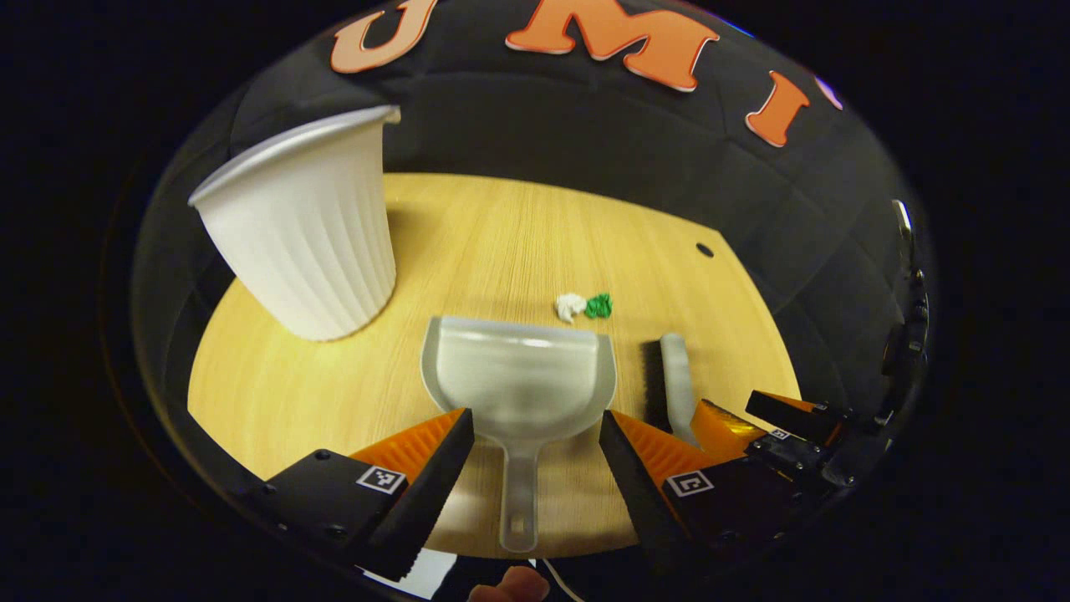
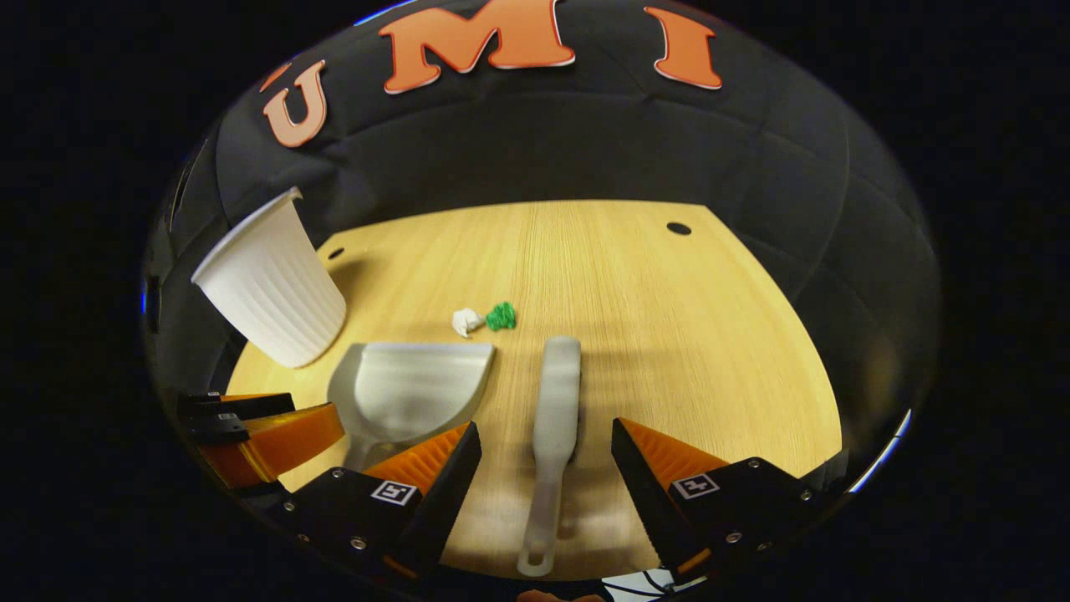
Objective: Pick up the small broom and dustpan from the desktop, sweep the trash into the dustpan with the broom, and then empty the trash into the garbage bin.
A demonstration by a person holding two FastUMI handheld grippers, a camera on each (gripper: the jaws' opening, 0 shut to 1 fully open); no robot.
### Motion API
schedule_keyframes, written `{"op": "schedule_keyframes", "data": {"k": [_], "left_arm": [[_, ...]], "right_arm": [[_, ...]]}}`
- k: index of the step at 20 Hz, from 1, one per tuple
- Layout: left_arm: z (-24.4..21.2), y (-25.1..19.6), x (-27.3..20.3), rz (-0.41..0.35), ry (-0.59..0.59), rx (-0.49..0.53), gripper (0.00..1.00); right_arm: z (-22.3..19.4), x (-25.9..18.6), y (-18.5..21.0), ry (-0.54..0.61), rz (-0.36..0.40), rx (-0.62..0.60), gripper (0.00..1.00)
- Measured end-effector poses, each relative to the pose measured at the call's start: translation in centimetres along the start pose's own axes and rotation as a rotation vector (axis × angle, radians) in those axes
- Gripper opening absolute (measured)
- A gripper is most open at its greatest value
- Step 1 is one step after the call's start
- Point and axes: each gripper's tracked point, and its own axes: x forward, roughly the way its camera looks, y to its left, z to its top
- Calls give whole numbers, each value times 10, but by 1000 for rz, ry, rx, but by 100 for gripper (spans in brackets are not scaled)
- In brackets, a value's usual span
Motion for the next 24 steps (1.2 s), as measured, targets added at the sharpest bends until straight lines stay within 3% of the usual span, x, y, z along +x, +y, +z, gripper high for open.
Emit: {"op": "schedule_keyframes", "data": {"k": [6, 9, 10, 11, 14, 16, 18, 19, 20, 24], "left_arm": [[-3, 3, 3, 67, 274, 14, 98], [-7, 6, 18, 71, 346, 47, 98], [-7, 5, 23, 65, 372, 48, 98], [-11, 5, 30, 62, 407, 53, 98], [-18, 7, 36, 50, 488, 43, 95], [-18, 8, 40, 48, 517, 40, 84], [-19, 7, 40, 45, 551, 23, 60], [-24, 3, 39, 38, 562, 28, 43], [-21, 6, 37, 35, 568, 56, 37], [-16, 15, 39, 11, 567, 106, 33]], "right_arm": [[-10, 6, 15, 152, 36, -41, 95], [-19, 16, 9, 218, -9, -42, 95], [-21, 19, 11, 247, -10, -28, 87], [-24, 23, 12, 267, -13, -19, 94], [-26, 35, 8, 314, -60, -32, 85], [-30, 40, 11, 345, -69, -27, 72], [-33, 41, 9, 372, -83, -36, 54], [-34, 42, 10, 379, -76, -37, 39], [-33, 43, 9, 386, -72, -41, 37], [-22, 46, -1, 408, -37, -32, 27]]}}
